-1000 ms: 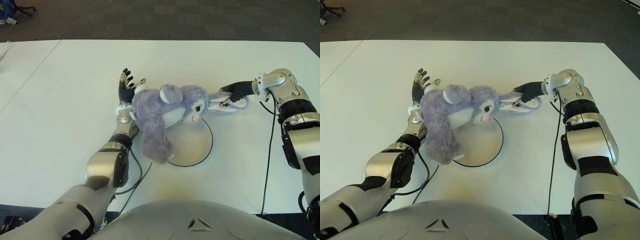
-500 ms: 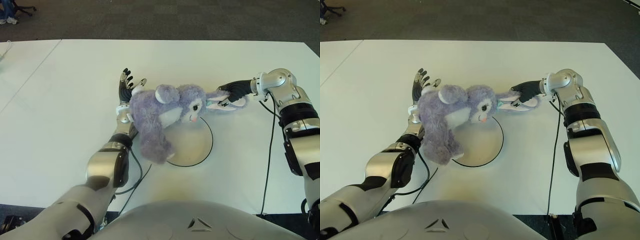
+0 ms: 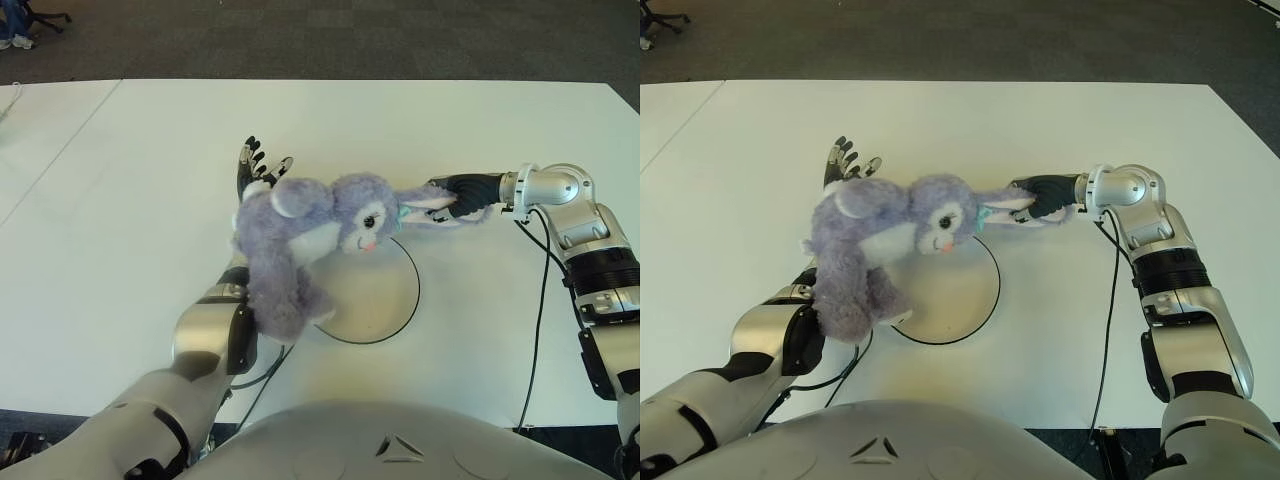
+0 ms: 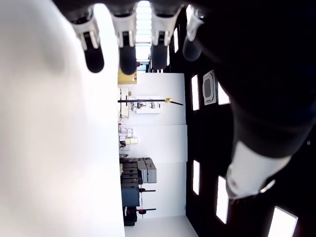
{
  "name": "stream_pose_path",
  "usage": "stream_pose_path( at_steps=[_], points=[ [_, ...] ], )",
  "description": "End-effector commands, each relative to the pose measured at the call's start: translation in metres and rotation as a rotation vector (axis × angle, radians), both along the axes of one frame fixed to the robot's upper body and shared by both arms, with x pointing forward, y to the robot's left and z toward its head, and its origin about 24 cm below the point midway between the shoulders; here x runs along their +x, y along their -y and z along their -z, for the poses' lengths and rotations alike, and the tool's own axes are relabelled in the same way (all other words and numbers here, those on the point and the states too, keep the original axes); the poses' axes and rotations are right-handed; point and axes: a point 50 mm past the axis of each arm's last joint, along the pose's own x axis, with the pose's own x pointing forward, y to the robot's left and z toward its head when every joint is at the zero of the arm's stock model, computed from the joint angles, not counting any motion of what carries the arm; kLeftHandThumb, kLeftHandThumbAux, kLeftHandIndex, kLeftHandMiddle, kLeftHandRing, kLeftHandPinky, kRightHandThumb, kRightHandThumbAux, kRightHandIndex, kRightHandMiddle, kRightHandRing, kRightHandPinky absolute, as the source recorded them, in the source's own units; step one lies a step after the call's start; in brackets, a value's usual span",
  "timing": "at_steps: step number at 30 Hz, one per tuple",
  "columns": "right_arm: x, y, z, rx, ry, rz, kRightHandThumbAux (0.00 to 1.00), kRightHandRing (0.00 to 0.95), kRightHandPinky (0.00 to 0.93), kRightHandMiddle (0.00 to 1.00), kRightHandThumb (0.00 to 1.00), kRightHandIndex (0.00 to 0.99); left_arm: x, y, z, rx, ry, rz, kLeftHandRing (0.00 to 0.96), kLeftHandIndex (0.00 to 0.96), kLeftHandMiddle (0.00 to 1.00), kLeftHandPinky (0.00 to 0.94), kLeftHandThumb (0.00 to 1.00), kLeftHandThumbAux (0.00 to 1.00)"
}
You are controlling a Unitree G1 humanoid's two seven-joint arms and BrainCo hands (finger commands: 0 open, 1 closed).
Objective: Put the doll into the plate.
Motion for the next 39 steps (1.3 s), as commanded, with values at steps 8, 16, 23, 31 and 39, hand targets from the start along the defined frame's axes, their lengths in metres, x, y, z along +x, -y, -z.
stream_pose_path(
  at_steps=[8, 16, 23, 31, 39],
  points=[
    [-0.010, -0.003, -0.004, 0.138, 0.065, -0.029, 0.721, 0.856, 0.868, 0.866, 0.689, 0.437, -0.055, 0.007, 0.071, -0.046, -0.346, -0.008, 0.131, 0.044, 0.113, 0.162, 0.016, 0.768],
    [-0.013, -0.003, -0.002, 0.133, 0.068, -0.032, 0.721, 0.862, 0.865, 0.868, 0.689, 0.437, -0.055, 0.008, 0.070, -0.047, -0.343, -0.008, 0.126, 0.045, 0.111, 0.154, 0.027, 0.765],
    [-0.015, -0.003, -0.001, 0.127, 0.058, -0.022, 0.720, 0.859, 0.857, 0.874, 0.692, 0.437, -0.055, 0.008, 0.070, -0.042, -0.346, -0.007, 0.126, 0.045, 0.111, 0.160, 0.035, 0.764],
    [-0.017, -0.004, -0.001, 0.109, 0.071, -0.017, 0.720, 0.860, 0.865, 0.872, 0.692, 0.437, -0.055, 0.008, 0.070, -0.041, -0.348, -0.003, 0.121, 0.040, 0.106, 0.155, 0.042, 0.764],
    [-0.019, -0.005, -0.002, 0.115, 0.082, -0.011, 0.720, 0.863, 0.867, 0.870, 0.695, 0.438, -0.055, 0.008, 0.070, -0.045, -0.347, -0.005, 0.113, 0.036, 0.099, 0.142, 0.037, 0.762]
  ],
)
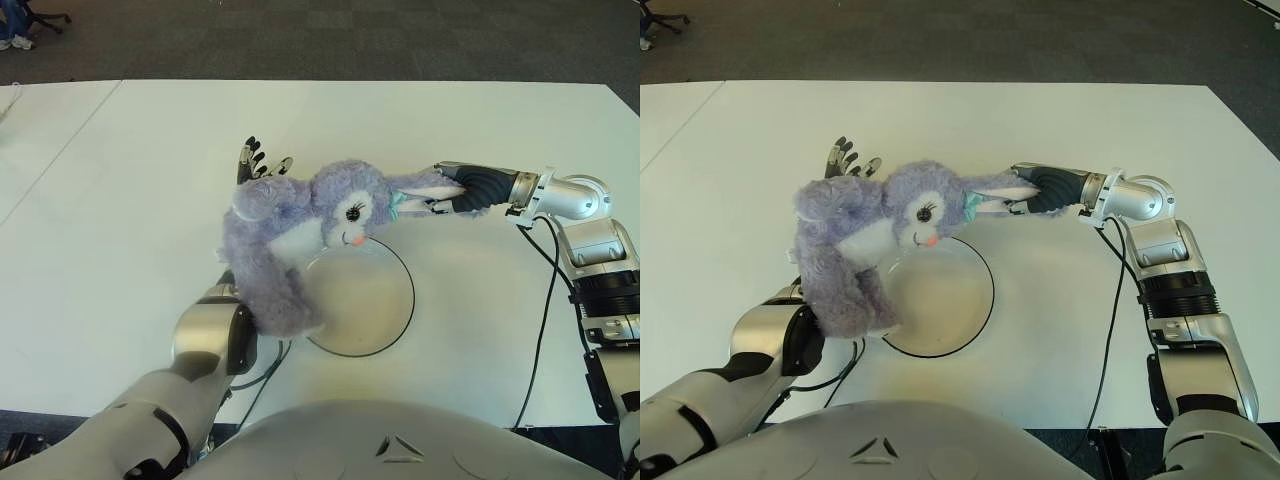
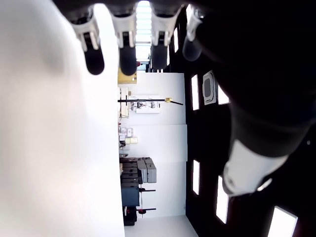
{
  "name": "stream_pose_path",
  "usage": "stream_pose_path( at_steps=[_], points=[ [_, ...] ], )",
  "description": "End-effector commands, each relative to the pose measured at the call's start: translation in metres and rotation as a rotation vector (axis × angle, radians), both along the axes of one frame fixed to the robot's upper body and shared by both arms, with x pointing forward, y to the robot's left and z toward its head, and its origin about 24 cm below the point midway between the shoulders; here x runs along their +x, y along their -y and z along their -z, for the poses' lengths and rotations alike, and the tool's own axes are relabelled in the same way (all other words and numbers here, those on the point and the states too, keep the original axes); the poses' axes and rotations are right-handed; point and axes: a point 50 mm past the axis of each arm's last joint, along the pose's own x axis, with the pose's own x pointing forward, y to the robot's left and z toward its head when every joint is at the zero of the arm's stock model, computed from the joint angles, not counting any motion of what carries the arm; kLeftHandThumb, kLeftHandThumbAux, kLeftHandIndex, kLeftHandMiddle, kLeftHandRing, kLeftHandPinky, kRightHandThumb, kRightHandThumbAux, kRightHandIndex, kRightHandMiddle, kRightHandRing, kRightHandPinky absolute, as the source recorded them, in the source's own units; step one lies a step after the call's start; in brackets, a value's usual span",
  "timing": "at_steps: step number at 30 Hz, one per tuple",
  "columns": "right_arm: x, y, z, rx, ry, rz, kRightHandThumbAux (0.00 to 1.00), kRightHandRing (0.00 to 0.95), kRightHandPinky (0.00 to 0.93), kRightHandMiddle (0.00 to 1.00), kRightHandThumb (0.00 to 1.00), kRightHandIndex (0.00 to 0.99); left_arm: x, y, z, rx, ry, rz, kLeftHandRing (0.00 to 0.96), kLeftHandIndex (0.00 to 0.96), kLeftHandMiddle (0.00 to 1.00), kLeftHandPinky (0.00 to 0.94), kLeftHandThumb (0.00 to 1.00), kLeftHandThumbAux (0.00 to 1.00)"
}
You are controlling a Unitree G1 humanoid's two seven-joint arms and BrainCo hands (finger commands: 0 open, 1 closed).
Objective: Put the doll into the plate.
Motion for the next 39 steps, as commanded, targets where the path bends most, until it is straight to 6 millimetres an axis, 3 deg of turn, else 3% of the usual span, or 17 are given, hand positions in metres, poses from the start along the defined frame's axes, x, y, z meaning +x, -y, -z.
stream_pose_path(
  at_steps=[1, 16, 24, 39],
  points=[
    [-0.003, -0.003, 0.004, 0.005, -0.013, -0.008, 0.720, 0.863, 0.866, 0.870, 0.695, 0.438, -0.055, 0.008, 0.070, -0.046, -0.347, -0.004, 0.113, 0.036, 0.099, 0.144, 0.033, 0.763],
    [-0.010, -0.001, 0.003, 0.005, -0.036, -0.016, 0.719, 0.866, 0.872, 0.868, 0.693, 0.438, -0.055, 0.008, 0.070, -0.057, -0.342, -0.008, 0.135, 0.043, 0.117, 0.160, 0.038, 0.762],
    [-0.036, 0.009, 0.006, -0.034, -0.083, -0.072, 0.721, 0.863, 0.863, 0.867, 0.694, 0.438, -0.055, 0.008, 0.070, -0.048, -0.342, -0.008, 0.131, 0.045, 0.113, 0.160, 0.045, 0.757],
    [-0.050, 0.008, 0.005, -0.143, -0.174, -0.163, 0.721, 0.862, 0.865, 0.863, 0.694, 0.438, -0.055, 0.006, 0.070, -0.046, -0.341, -0.011, 0.143, 0.052, 0.125, 0.160, 0.032, 0.753]
  ],
)
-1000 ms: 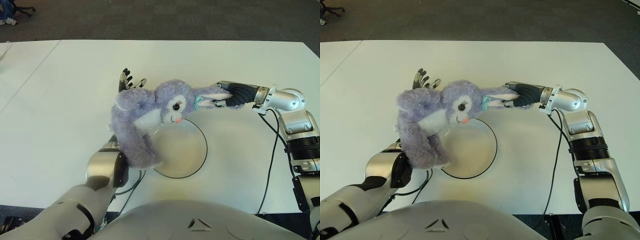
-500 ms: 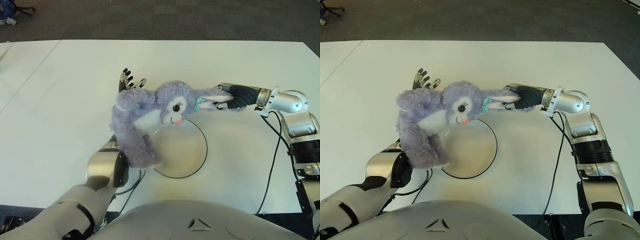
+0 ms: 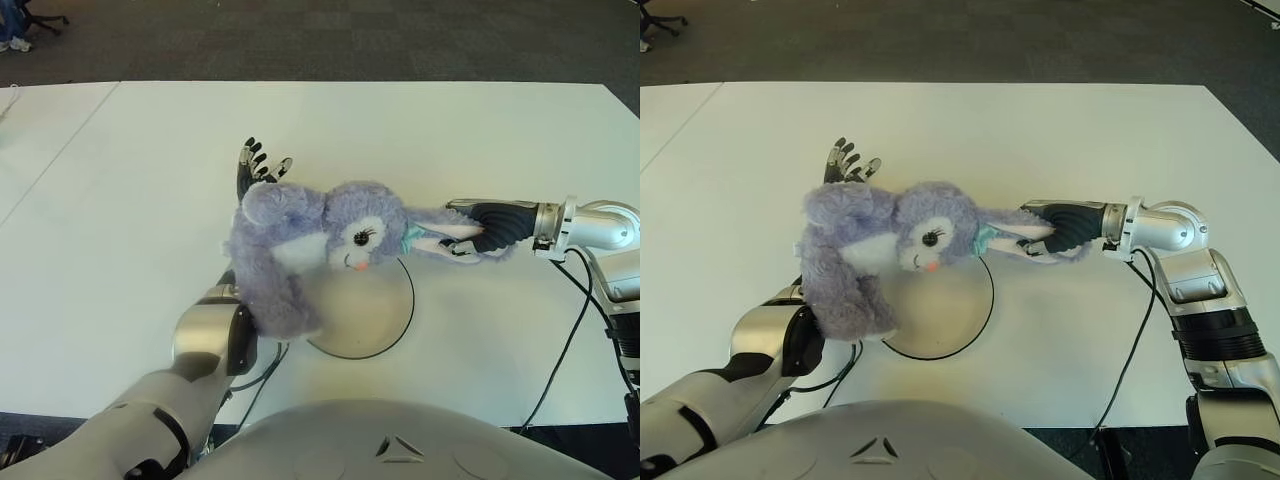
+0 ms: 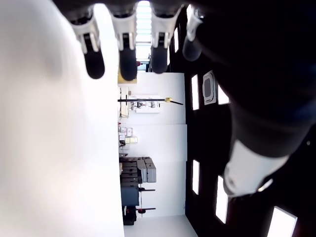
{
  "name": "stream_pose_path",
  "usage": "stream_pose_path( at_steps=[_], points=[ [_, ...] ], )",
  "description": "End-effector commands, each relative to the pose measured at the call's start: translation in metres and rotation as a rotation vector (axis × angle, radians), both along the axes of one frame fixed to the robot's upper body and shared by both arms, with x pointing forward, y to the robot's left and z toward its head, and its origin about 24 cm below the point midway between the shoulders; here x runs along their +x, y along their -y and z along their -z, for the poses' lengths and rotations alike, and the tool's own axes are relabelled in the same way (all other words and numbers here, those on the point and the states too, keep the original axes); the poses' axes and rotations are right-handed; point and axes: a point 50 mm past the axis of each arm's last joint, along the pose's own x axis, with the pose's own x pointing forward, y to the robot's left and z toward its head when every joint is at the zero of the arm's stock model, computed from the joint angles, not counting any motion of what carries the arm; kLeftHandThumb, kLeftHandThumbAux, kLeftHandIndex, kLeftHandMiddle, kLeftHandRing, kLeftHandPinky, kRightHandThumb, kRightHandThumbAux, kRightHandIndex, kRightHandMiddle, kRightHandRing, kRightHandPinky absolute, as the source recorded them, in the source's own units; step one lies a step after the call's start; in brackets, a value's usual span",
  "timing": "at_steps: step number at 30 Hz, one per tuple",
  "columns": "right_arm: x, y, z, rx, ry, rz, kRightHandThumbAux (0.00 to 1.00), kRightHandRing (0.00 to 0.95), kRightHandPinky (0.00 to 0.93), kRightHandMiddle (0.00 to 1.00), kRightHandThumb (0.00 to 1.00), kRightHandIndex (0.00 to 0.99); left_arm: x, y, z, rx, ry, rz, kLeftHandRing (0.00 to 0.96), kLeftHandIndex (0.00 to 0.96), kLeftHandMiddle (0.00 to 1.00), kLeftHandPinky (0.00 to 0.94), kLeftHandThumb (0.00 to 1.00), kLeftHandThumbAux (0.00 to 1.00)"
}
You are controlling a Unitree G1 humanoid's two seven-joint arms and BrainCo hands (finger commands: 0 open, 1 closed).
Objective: Put the doll into the plate.
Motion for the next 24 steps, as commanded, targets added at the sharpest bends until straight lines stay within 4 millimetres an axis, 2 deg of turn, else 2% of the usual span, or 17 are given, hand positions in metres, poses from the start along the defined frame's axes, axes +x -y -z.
stream_pose_path(
  at_steps=[1, 24],
  points=[
    [-0.009, -0.003, 0.005, -0.037, -0.059, -0.045, 0.721, 0.862, 0.865, 0.864, 0.694, 0.438, -0.054, 0.006, 0.069, -0.040, -0.339, -0.008, 0.141, 0.049, 0.122, 0.163, 0.032, 0.751],
    [-0.019, 0.000, 0.007, -0.140, -0.191, -0.080, 0.720, 0.857, 0.860, 0.873, 0.696, 0.438, -0.055, 0.003, 0.069, -0.018, -0.336, -0.011, 0.143, 0.054, 0.126, 0.160, 0.037, 0.746]
  ],
)
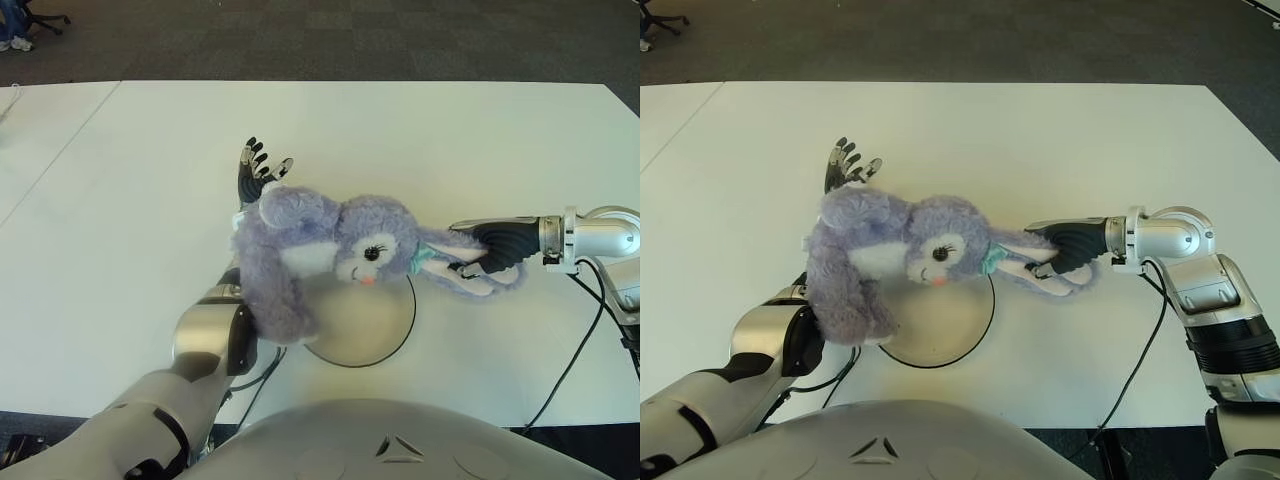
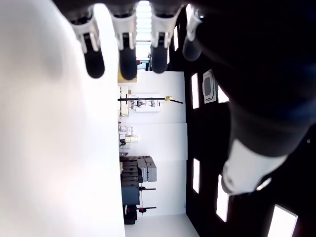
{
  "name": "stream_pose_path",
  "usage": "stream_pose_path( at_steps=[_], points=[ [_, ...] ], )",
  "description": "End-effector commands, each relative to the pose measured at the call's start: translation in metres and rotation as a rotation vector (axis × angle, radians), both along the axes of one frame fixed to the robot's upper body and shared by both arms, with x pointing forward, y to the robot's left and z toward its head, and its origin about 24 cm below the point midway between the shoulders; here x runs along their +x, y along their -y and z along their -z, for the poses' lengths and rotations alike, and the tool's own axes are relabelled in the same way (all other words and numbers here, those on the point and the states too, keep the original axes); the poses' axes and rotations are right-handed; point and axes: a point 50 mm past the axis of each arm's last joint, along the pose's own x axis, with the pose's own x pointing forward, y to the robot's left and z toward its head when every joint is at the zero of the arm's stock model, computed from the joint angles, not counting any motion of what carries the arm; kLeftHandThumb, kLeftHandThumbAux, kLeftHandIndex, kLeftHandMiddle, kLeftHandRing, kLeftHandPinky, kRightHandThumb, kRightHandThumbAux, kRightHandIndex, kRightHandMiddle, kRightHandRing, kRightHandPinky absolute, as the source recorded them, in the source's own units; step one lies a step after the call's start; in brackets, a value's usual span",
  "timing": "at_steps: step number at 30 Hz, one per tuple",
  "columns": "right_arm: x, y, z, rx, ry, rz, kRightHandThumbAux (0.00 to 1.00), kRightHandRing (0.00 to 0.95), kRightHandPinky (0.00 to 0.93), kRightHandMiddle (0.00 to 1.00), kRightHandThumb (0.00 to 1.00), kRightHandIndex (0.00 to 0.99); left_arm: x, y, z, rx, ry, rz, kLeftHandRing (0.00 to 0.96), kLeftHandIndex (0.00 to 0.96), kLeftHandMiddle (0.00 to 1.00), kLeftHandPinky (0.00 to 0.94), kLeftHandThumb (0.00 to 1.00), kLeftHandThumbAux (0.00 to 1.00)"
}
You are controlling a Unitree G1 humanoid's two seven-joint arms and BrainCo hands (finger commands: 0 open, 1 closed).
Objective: Put the doll into the plate.
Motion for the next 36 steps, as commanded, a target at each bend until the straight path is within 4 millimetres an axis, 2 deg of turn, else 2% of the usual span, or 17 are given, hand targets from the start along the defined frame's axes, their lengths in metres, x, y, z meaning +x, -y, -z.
stream_pose_path(
  at_steps=[1, 7, 13, 15, 36],
  points=[
    [-0.005, -0.002, 0.000, -0.018, -0.054, -0.028, 0.720, 0.856, 0.859, 0.874, 0.696, 0.438, -0.056, 0.003, 0.069, -0.022, -0.335, -0.015, 0.139, 0.053, 0.124, 0.148, 0.035, 0.746],
    [-0.009, -0.005, 0.005, -0.050, -0.065, -0.054, 0.720, 0.855, 0.859, 0.874, 0.694, 0.438, -0.055, 0.003, 0.069, -0.021, -0.331, -0.014, 0.123, 0.047, 0.112, 0.130, 0.028, 0.748],
    [-0.012, -0.006, 0.011, -0.087, -0.094, -0.076, 0.720, 0.854, 0.854, 0.870, 0.696, 0.438, -0.055, 0.003, 0.069, -0.017, -0.337, -0.014, 0.137, 0.053, 0.124, 0.172, 0.047, 0.750],
    [-0.013, -0.006, 0.013, -0.106, -0.109, -0.079, 0.720, 0.851, 0.849, 0.867, 0.696, 0.438, -0.055, 0.003, 0.069, -0.014, -0.338, -0.015, 0.141, 0.056, 0.128, 0.158, 0.047, 0.744],
    [-0.015, -0.006, 0.018, -0.179, -0.147, -0.071, 0.721, 0.846, 0.846, 0.857, 0.697, 0.438, -0.055, 0.003, 0.069, -0.026, -0.343, -0.020, 0.140, 0.058, 0.126, 0.157, 0.030, 0.739]
  ],
)
